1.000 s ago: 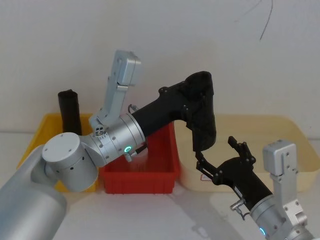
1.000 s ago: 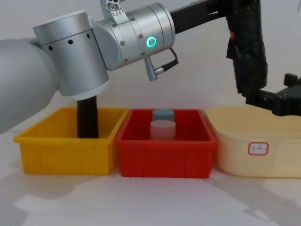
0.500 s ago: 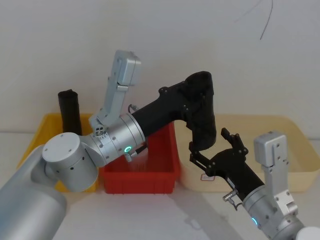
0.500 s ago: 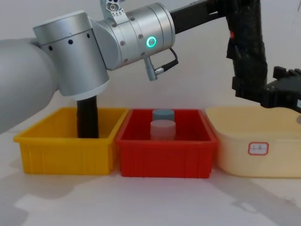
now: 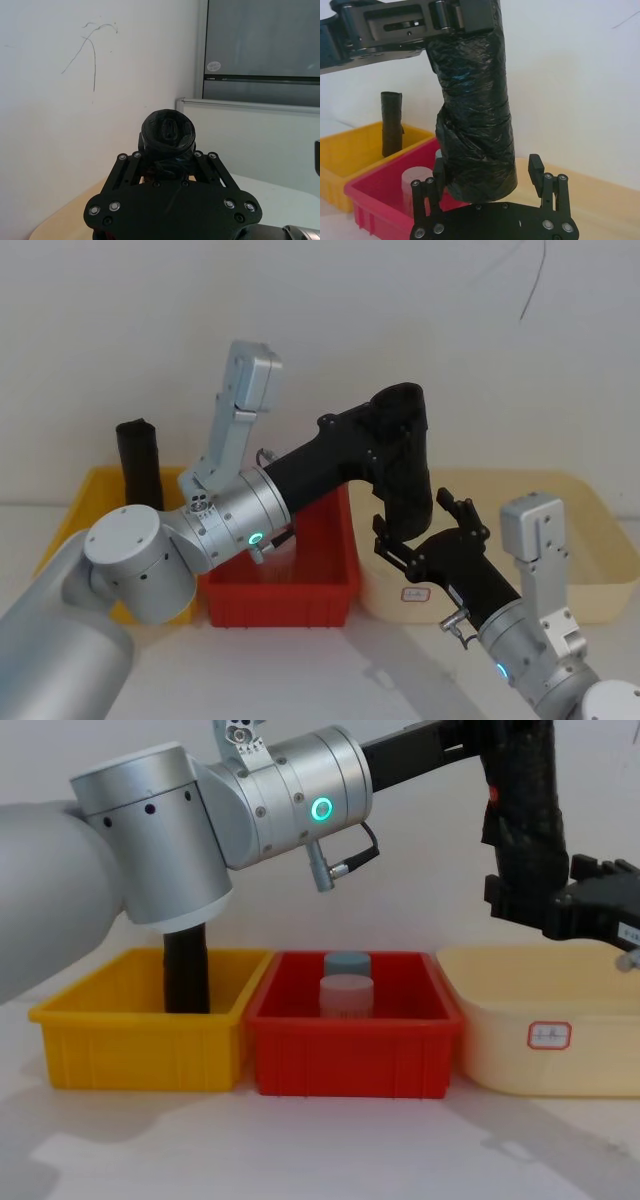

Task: Pick up the garbage bag with the one hand and transfer it to the other hand.

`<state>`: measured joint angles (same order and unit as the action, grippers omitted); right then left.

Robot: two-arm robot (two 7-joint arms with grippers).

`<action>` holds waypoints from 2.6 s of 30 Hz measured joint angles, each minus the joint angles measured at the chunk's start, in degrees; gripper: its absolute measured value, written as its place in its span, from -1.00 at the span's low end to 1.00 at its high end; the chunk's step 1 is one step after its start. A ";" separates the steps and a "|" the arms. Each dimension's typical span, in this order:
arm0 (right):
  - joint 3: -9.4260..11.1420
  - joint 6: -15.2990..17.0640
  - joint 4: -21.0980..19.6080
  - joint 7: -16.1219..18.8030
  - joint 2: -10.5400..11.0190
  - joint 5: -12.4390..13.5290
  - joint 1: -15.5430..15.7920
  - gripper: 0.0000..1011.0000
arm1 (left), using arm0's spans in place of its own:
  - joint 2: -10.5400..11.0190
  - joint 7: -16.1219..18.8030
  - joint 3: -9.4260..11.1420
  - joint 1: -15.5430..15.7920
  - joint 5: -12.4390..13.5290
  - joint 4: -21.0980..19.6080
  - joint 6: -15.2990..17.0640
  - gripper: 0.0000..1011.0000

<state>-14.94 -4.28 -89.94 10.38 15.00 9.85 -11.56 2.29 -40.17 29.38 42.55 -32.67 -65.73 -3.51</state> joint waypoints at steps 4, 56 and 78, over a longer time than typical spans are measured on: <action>0.08 0.38 0.07 0.01 -0.31 -0.21 -0.26 0.98 | 0.00 0.00 0.00 0.00 0.00 0.00 0.00 -0.26; 1.21 4.45 -1.08 0.67 -3.80 -2.92 -1.52 0.16 | 0.00 0.00 0.01 0.00 0.00 -0.01 0.00 0.18; 6.78 7.90 0.10 -0.58 -4.94 0.53 -1.92 0.16 | 0.00 0.00 0.00 0.00 0.00 0.00 0.00 0.98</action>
<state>-8.16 3.62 -89.84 9.80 10.06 10.38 -13.48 2.29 -40.17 29.38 42.55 -32.67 -65.73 -3.51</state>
